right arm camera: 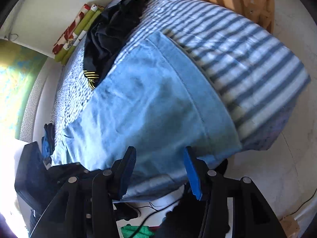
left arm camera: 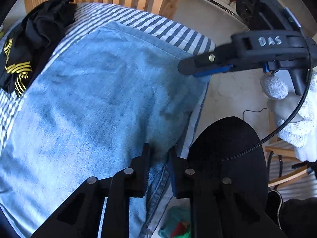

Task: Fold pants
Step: 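Press the folded jeans stack flat with the left gripper and release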

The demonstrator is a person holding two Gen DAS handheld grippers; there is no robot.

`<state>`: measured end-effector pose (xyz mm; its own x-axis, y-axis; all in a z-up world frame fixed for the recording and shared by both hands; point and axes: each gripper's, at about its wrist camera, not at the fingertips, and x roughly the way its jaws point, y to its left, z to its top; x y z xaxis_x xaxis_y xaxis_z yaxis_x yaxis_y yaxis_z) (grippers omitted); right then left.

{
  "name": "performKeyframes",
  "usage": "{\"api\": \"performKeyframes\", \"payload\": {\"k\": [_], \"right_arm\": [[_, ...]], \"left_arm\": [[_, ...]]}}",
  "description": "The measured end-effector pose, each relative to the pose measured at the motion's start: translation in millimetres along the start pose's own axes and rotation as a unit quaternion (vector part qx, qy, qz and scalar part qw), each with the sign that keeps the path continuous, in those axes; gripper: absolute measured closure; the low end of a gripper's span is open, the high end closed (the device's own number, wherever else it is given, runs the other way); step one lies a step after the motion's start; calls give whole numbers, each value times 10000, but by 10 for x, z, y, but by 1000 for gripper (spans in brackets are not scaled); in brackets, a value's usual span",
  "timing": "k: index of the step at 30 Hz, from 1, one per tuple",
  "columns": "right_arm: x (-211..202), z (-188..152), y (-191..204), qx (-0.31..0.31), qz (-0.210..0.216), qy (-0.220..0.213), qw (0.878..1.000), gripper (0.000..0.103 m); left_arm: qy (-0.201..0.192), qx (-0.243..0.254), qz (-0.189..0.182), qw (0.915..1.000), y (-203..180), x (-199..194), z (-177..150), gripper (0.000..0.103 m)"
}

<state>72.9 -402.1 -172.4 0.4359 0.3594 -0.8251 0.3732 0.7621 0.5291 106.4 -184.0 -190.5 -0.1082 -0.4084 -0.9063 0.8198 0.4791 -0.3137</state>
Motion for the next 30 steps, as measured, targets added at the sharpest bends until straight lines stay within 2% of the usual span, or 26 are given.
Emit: {"api": "performKeyframes", "payload": {"k": [2, 3, 5, 7, 10, 12, 15, 20, 23, 24, 25, 27, 30], "right_arm": [[-48, 87, 45, -68, 196, -178, 9996, 57], [-81, 115, 37, -29, 218, -263, 9994, 57], [-147, 138, -29, 59, 113, -358, 9993, 57], [-199, 113, -118, 28, -236, -426, 9988, 57], [-224, 73, -319, 168, -578, -397, 9974, 57], [-207, 58, -468, 377, -550, -368, 9971, 57], [-157, 33, -573, 487, -387, -287, 9976, 57], [10, -4, -361, 6, -297, -91, 9995, 57], [134, -45, -190, -256, -508, 9, 9984, 55], [136, -44, -161, -305, -565, 32, 9979, 59], [121, -36, -165, -237, -558, 50, 9981, 72], [36, -8, -203, -46, -414, -17, 9991, 75], [-224, 51, -123, -207, -550, -316, 9978, 77]], "left_arm": [[-4, -414, -329, 9986, 179, -2, -4, 94], [-38, -624, -374, 9973, 282, -11, -16, 96], [-109, -1068, -665, 9920, 497, -18, -36, 97], [-138, -1394, -887, 9862, 660, -10, -87, 97], [-147, -1388, -939, 9857, 678, 6, -117, 97], [-140, -1346, -952, 9862, 658, 28, -119, 97], [-136, -1489, -1128, 9823, 726, 54, -138, 97], [-148, -1474, -1179, 9819, 769, 55, -177, 97], [-164, -1500, -1195, 9813, 788, 32, -193, 97], [-179, -1511, -1198, 9811, 802, 3, -207, 97], [-198, -1523, -1229, 9805, 805, -29, -216, 98], [-254, -1577, -1401, 9772, 811, -114, -232, 98], [-396, -1541, -1747, 9717, 676, -259, -209, 98]]}}
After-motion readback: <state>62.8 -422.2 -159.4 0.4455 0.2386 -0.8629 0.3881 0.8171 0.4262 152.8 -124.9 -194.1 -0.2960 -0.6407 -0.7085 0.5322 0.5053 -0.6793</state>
